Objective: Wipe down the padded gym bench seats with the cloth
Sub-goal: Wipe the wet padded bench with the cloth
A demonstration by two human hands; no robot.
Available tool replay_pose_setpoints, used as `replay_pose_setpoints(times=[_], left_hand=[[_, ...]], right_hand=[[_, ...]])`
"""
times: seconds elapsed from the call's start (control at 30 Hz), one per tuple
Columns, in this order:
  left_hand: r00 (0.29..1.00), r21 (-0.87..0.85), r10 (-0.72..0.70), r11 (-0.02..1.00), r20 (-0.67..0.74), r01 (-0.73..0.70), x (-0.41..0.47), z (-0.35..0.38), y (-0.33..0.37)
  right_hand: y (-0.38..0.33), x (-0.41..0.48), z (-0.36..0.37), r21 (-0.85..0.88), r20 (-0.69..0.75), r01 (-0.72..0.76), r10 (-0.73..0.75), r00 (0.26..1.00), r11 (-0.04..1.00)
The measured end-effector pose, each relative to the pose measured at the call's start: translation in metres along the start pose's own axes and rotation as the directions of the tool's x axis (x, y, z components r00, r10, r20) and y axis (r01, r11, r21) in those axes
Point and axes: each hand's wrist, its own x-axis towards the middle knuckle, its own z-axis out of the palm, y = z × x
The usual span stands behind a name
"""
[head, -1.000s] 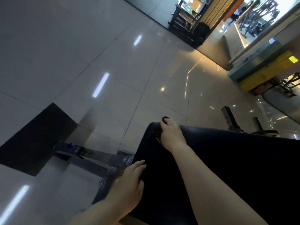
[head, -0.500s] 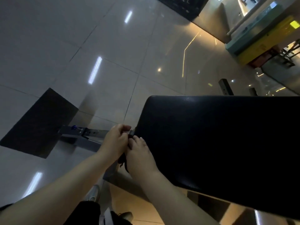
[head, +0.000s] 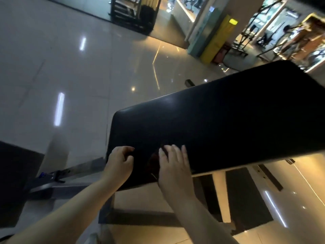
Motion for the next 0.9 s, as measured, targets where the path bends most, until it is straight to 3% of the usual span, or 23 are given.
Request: replay_pose_setpoints(times=[0.17,0.27,0.33,0.5,0.57,0.63,0.73,0.8,0.9], left_hand=[[0.983,0.024,0.167,0.986,-0.075,-0.166,-0.001,0.022,0.039],[0.985,-0.031,0.175,0.984,-0.004,-0.175,0.001,0.032,0.057],[0.977,0.008,0.212,0.977,-0.001,-0.212,-0.001,0.042,0.067],[0.916,0.109,0.401,0.910,0.009,-0.399,-0.019,0.072,0.101],[0.893,0.099,0.450,0.888,0.022,-0.450,-0.029,0.083,0.116],[0.879,0.061,0.478,0.877,0.007,-0.477,-0.036,0.097,0.129],[0.889,-0.017,0.458,0.889,0.006,-0.458,-0.044,0.118,0.143],[0.909,-0.066,0.417,0.907,-0.003,-0.416,-0.049,0.125,0.148],[0.911,-0.048,0.410,0.910,-0.053,-0.412,-0.054,0.131,0.154]], right_hand=[[-0.025,0.000,-0.003,0.180,0.129,0.072,-0.096,0.987,0.981],[0.014,-0.014,-0.001,0.181,0.033,0.195,-0.204,0.978,0.964],[0.048,-0.027,-0.006,0.125,-0.044,0.200,-0.196,0.980,0.972],[0.130,-0.042,-0.055,-0.054,-0.211,-0.024,0.012,0.977,0.998],[0.151,-0.039,-0.070,-0.032,-0.278,-0.210,0.193,0.941,0.977],[0.151,-0.030,-0.073,0.032,-0.285,-0.288,0.285,0.915,0.957],[0.130,-0.028,-0.058,-0.057,-0.190,-0.068,0.056,0.980,0.996],[0.132,-0.038,-0.055,-0.038,-0.161,0.058,-0.063,0.985,0.998],[0.168,-0.046,-0.069,-0.039,-0.241,0.037,-0.045,0.969,0.999]])
